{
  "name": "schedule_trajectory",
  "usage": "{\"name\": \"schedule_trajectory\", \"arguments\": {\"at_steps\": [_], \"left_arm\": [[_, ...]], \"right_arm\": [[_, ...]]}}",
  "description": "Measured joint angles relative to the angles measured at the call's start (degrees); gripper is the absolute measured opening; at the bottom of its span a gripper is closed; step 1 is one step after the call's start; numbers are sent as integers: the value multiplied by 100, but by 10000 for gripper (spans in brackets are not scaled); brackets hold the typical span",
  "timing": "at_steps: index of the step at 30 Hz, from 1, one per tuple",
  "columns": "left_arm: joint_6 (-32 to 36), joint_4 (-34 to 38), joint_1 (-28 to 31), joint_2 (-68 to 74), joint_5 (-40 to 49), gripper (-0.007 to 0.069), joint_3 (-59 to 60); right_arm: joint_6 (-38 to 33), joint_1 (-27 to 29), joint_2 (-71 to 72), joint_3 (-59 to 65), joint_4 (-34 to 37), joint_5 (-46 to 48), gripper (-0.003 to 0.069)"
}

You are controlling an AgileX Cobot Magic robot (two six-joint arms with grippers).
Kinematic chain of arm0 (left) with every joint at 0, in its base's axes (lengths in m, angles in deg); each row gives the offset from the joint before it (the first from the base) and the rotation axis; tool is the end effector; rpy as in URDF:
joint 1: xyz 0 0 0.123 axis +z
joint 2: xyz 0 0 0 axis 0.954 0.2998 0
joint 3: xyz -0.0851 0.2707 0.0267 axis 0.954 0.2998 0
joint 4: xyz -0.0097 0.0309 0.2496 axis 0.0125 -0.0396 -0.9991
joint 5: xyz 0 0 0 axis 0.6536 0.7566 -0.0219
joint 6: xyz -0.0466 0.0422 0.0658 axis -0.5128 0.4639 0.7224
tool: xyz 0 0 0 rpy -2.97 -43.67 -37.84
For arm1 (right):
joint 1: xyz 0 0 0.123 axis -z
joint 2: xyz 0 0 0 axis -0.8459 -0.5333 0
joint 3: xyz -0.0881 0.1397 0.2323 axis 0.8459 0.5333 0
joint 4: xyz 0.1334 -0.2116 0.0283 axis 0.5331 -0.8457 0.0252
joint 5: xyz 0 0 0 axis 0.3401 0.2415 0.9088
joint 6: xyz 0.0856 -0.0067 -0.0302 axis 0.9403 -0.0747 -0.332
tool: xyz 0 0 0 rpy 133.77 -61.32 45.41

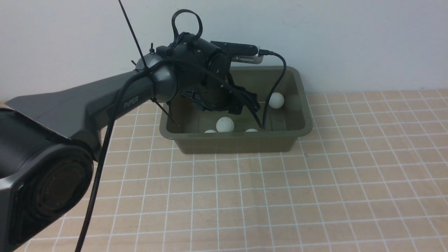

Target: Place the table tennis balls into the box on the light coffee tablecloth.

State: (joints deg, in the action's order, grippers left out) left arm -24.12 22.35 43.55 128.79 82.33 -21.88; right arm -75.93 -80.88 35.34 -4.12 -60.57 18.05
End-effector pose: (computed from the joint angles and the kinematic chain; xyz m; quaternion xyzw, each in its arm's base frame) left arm 0.4411 -0.2334 0.2119 0.0945 0.9472 -0.0679 0.2988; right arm -0.0196 -0.0004 0.3479 -0.1244 0.8707 0.1668 0.4455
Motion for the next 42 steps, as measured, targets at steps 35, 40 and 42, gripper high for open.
{"name": "schedule_trajectory", "arguments": {"at_steps": [35, 40, 42], "left_arm": [[-622, -1839, -2284, -4804, 1131, -69, 3481], [-742, -1878, -2349, -5708, 851, -69, 4426], [-749, -1878, -2356, -6098, 678, -69, 4905]], "right_arm": [[-40, 0, 144, 1092, -1901, -1098, -17], [-40, 0, 144, 1134, -1958, -1080, -17], [-40, 0, 144, 1134, -1971, -1074, -17]]}}
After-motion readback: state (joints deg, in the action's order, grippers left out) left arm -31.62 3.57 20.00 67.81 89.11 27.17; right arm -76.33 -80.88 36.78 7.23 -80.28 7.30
